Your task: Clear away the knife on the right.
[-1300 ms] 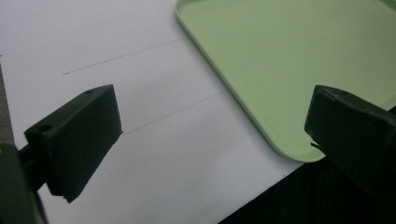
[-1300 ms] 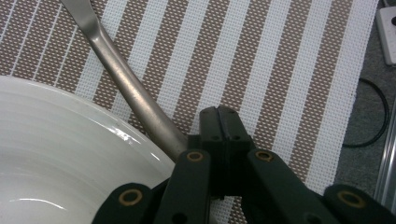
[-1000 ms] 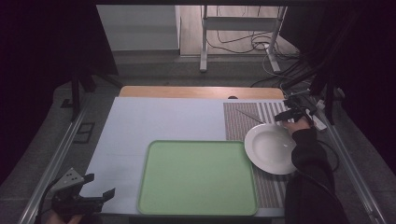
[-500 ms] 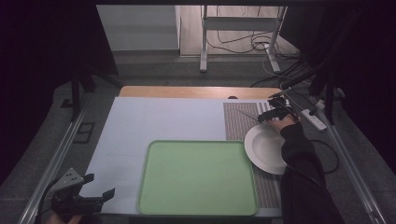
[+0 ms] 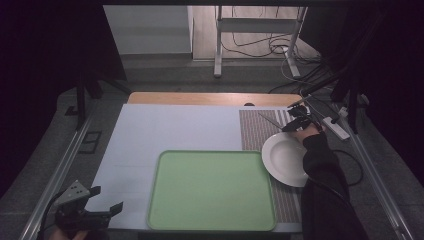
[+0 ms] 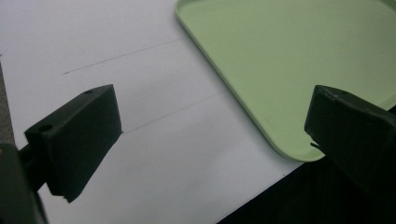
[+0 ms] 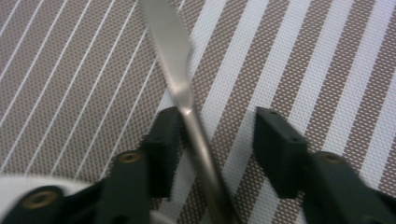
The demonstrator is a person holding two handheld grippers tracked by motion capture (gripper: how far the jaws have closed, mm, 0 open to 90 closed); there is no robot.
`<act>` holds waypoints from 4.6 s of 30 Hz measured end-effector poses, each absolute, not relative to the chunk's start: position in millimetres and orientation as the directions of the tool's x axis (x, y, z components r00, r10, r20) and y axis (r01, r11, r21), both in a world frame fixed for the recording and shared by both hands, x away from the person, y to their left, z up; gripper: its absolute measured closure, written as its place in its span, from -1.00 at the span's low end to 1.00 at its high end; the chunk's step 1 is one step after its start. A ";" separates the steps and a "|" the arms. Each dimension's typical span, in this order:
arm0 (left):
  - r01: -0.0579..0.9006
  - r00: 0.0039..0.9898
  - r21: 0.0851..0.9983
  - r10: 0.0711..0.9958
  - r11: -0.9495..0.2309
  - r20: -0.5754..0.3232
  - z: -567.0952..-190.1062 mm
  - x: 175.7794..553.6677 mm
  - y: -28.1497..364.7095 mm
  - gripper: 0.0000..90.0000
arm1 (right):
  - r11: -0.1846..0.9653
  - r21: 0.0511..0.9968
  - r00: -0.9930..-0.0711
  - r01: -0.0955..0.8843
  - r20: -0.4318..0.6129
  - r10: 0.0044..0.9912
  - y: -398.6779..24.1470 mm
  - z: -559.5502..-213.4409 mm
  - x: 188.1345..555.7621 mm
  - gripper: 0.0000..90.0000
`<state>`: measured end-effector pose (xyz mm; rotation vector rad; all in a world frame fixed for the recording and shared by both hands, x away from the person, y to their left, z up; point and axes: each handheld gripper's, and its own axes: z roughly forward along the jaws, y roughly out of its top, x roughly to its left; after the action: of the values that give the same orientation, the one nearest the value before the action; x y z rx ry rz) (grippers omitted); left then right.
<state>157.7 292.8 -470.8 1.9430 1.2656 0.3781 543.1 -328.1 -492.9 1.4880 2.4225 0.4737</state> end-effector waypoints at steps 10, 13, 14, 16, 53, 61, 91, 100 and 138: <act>0.644 0.462 0.736 0.873 -0.209 -0.156 -470.6 157.7 292.6 -0.92 | 0.461 0.385 -0.480 0.799 -0.053 0.876 -334.6 -490.4 540.9 0.79; 0.644 0.462 0.736 0.873 -0.208 -0.157 -470.7 157.8 292.7 -0.92 | 0.461 0.387 -0.470 0.799 -0.077 0.879 -339.0 -489.6 540.1 0.79; 0.644 0.462 0.736 0.873 -0.208 -0.157 -470.7 157.8 292.7 -0.92 | 0.460 0.388 -0.468 0.799 -0.081 0.880 -341.6 -489.1 539.9 0.79; 0.643 0.462 0.737 0.873 -0.208 -0.157 -470.6 157.7 292.7 -0.92 | 0.447 0.396 -0.456 0.802 -0.079 0.887 -347.3 -487.0 538.8 0.79; 0.646 0.460 0.734 0.875 -0.209 -0.155 -470.6 158.2 291.7 -0.92 | 0.324 0.517 -0.385 0.793 0.011 0.923 -391.0 -422.9 485.3 0.79; 0.645 0.461 0.734 0.874 -0.213 -0.152 -470.5 158.1 291.9 -0.92 | 0.376 0.505 -0.452 0.777 0.032 0.891 -358.7 -421.5 470.1 0.79; 0.646 0.460 0.733 0.875 -0.214 -0.150 -470.5 158.2 291.4 -0.92 | 0.554 0.473 -0.649 0.685 0.052 0.759 -272.3 -429.2 403.6 0.79; 0.646 0.460 0.733 0.875 -0.214 -0.150 -470.5 158.3 291.4 -0.92 | 0.608 0.452 -0.705 0.653 0.068 0.706 -241.8 -435.3 378.6 0.79; 0.649 0.459 0.730 0.876 -0.216 -0.148 -470.9 159.0 290.9 -0.92 | 0.793 0.434 -0.897 0.428 0.096 0.432 -135.6 -493.0 351.7 1.00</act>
<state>159.0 290.9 -470.9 1.9548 1.2724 0.3832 351.7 -135.6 -493.0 0.7115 2.9664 0.7145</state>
